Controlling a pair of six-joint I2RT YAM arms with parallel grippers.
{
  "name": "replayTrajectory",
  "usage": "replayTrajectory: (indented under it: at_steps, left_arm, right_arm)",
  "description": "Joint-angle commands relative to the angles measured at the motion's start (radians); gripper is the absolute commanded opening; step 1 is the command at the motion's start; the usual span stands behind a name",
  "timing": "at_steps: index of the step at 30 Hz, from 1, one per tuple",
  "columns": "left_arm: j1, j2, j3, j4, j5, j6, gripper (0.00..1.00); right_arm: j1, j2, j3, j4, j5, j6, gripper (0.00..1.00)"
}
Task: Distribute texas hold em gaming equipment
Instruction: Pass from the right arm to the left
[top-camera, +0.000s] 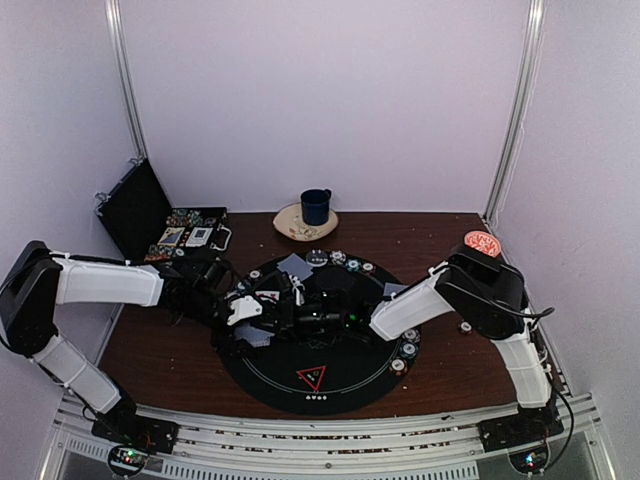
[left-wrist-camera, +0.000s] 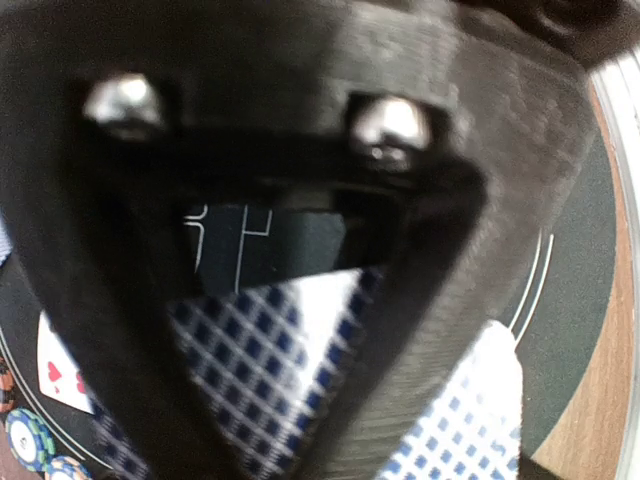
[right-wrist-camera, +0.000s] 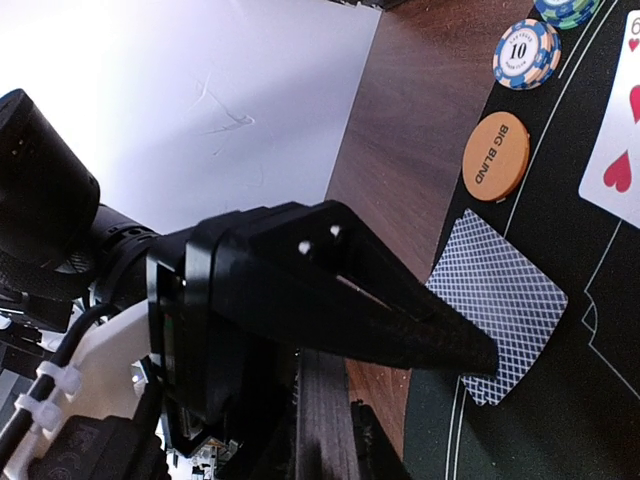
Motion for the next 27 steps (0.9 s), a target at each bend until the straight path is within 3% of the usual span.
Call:
replayTrajectory:
  at_steps: [1, 4, 22, 27]
  left_arm:
    - [0.001, -0.037, -0.004, 0.060, 0.004, 0.014, 0.87]
    - [0.000, -0.047, -0.014, 0.073, 0.011, 0.015, 0.98]
    - [0.001, 0.001, -0.012, 0.059, 0.038, 0.059, 0.98]
    - [0.001, -0.001, -0.009, 0.055, 0.040, 0.057, 0.85]
  right_arm:
    - [0.007, -0.041, -0.017, 0.012, -0.014, 0.008, 0.02]
    - [0.007, -0.044, -0.040, 0.061, -0.015, 0.035, 0.01]
    - [0.006, -0.042, -0.043, 0.132, -0.024, 0.081, 0.00]
    - [0.007, -0.040, -0.039, 0.076, -0.010, 0.049, 0.00]
